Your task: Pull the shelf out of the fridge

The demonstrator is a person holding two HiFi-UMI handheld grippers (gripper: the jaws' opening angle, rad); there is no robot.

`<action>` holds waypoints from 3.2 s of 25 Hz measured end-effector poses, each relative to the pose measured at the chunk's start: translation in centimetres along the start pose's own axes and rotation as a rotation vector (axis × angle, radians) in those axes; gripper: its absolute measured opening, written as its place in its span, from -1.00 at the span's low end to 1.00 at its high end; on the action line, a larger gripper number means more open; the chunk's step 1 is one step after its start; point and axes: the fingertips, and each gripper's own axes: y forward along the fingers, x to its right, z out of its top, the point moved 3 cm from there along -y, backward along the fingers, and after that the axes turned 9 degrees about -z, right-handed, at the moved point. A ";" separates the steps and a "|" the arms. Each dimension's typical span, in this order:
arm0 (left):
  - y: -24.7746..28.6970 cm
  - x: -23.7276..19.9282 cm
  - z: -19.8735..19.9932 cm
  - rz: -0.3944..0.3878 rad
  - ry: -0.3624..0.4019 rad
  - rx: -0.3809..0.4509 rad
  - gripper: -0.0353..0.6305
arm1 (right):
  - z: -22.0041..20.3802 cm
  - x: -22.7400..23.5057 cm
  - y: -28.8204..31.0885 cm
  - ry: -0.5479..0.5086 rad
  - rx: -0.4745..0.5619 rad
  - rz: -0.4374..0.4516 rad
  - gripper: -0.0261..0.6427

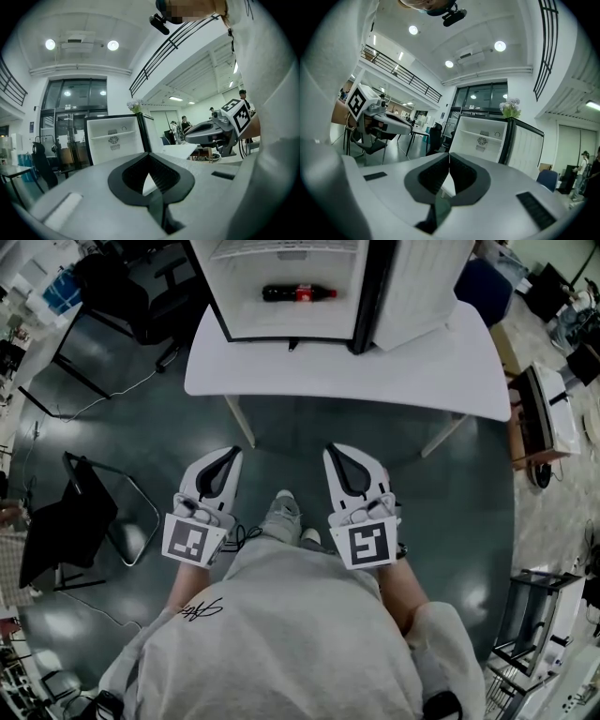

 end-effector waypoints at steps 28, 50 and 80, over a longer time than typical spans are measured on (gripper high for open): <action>4.1 -6.3 0.0 -0.009 0.036 0.046 -0.88 | 0.4 2.3 5.9 -0.031 0.003 -0.044 -0.89; 10.9 -14.3 -1.2 -0.045 0.029 0.061 -0.88 | -0.3 5.8 15.1 -0.035 -0.024 -0.075 -0.89; 19.7 -26.8 -1.3 -0.124 0.065 0.082 -0.88 | 0.4 9.9 28.9 -0.021 -0.026 -0.155 -0.89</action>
